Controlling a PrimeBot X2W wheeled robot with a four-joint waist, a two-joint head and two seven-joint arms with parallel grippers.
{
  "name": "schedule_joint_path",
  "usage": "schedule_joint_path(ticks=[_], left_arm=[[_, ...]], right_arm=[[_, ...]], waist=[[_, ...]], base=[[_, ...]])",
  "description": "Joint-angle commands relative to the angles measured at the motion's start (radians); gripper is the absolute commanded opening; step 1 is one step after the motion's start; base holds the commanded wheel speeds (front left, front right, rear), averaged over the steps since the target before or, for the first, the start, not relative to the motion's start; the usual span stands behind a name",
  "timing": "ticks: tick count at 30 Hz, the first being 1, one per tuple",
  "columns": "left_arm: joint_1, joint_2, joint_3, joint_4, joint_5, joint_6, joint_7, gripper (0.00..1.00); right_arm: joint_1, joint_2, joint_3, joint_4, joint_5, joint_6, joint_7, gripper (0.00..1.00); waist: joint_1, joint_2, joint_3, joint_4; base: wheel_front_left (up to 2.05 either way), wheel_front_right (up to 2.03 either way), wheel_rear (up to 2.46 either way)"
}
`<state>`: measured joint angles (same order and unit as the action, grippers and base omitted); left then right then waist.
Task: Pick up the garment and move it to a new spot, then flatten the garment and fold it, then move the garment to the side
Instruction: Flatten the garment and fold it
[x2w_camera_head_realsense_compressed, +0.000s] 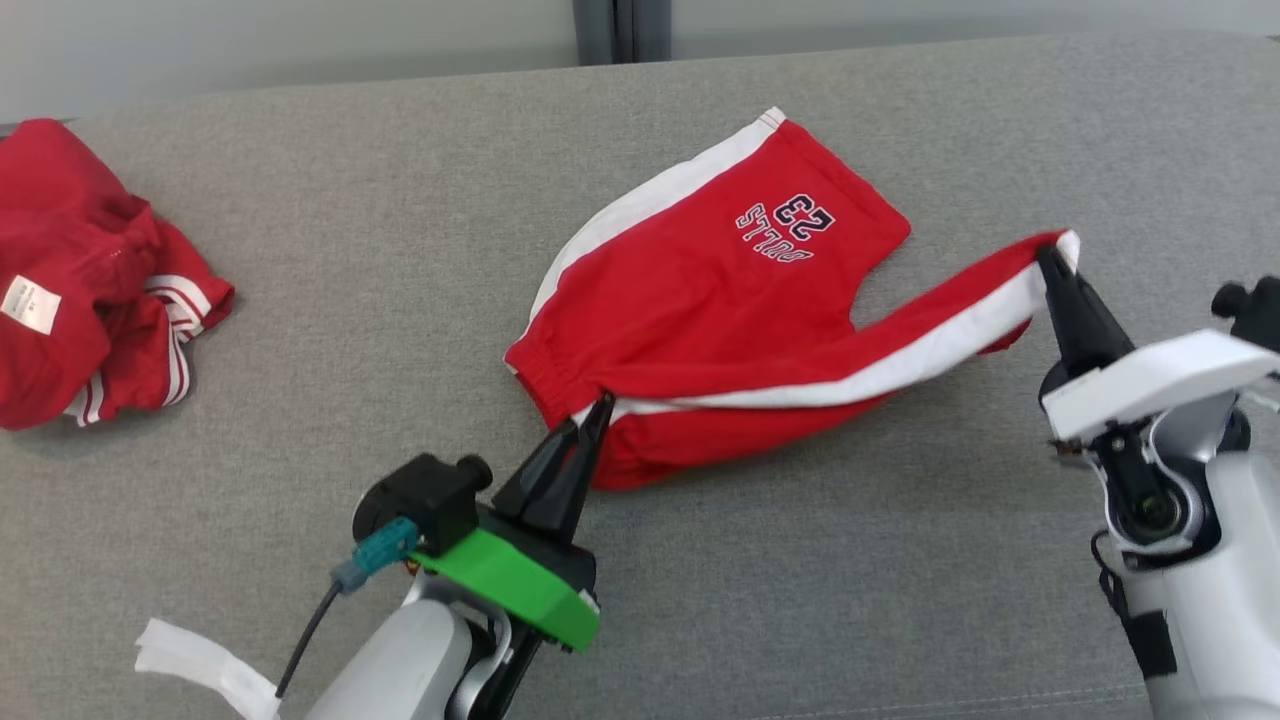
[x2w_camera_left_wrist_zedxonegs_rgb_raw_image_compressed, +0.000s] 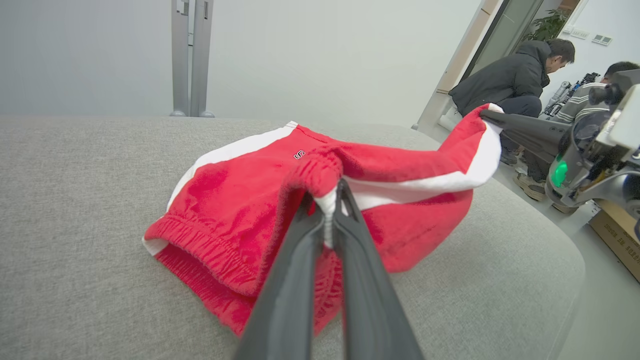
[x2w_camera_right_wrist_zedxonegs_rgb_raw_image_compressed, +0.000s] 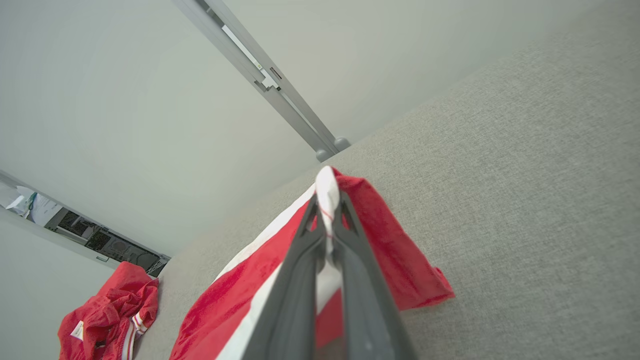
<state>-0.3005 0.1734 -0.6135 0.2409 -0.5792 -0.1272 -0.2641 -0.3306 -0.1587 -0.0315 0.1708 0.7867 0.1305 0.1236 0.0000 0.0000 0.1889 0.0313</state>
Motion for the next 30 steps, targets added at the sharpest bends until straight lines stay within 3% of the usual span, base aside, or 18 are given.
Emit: schedule_joint_path(ticks=[1,12,21,22,23,24,25,26,27,30], left_arm=[[-0.044,-0.010,0.007,0.016,-0.016,-0.004,0.000,0.00],[-0.314,-0.091,0.024,0.199,-0.100,-0.005,0.000,0.00],[-0.422,-0.119,0.001,0.294,-0.113,-0.005,0.000,0.00],[-0.428,-0.120,0.000,0.301,-0.115,-0.005,0.000,0.00],[-0.432,-0.120,-0.001,0.306,-0.115,-0.005,0.000,0.00],[-0.436,-0.121,-0.006,0.316,-0.114,-0.005,0.000,0.00],[-0.439,-0.122,-0.012,0.327,-0.110,-0.005,0.000,0.16],[-0.444,-0.122,-0.022,0.339,-0.106,-0.005,0.000,0.76],[-0.450,-0.122,-0.024,0.345,-0.101,-0.005,0.000,1.00],[-0.446,-0.122,-0.019,0.358,-0.071,-0.004,0.000,1.00]], right_arm=[[-0.058,-0.002,-0.011,0.033,-0.015,0.001,0.008,0.00],[-0.556,0.006,-0.027,0.458,-0.178,0.001,-0.008,0.00],[-0.791,-0.001,0.002,0.772,-0.310,0.001,-0.081,0.00],[-0.808,0.001,0.004,0.798,-0.318,0.001,-0.096,0.21],[-0.818,0.003,0.005,0.818,-0.321,0.001,-0.108,0.49],[-0.828,0.006,0.009,0.841,-0.322,0.001,-0.115,1.00],[-0.834,0.007,0.010,0.859,-0.319,0.001,-0.122,1.00],[-0.843,0.006,0.019,0.873,-0.319,0.001,-0.127,1.00],[-0.848,0.006,0.032,0.880,-0.319,0.001,-0.133,1.00],[-0.827,-0.003,0.093,0.887,-0.323,0.001,-0.160,1.00]], waist=[[0.0000,0.0000,0.052,0.047],[0.0000,0.0000,0.198,0.145],[0.0000,0.0000,0.260,0.182],[0.0000,0.0000,0.263,0.183],[0.0000,0.0000,0.265,0.182],[0.0000,0.0000,0.266,0.181],[0.0000,0.0000,0.266,0.180],[0.0000,0.0000,0.265,0.178],[0.0000,0.0000,0.263,0.177],[0.0000,0.0000,0.245,0.171]], base=[[0.00,0.00,0.00],[0.00,0.00,0.00],[0.00,0.00,0.00],[0.00,0.00,0.00],[0.00,0.00,0.00],[0.00,0.00,0.00],[0.00,0.00,0.00],[0.00,0.00,0.00],[0.00,0.00,0.00],[0.00,0.00,0.00]])
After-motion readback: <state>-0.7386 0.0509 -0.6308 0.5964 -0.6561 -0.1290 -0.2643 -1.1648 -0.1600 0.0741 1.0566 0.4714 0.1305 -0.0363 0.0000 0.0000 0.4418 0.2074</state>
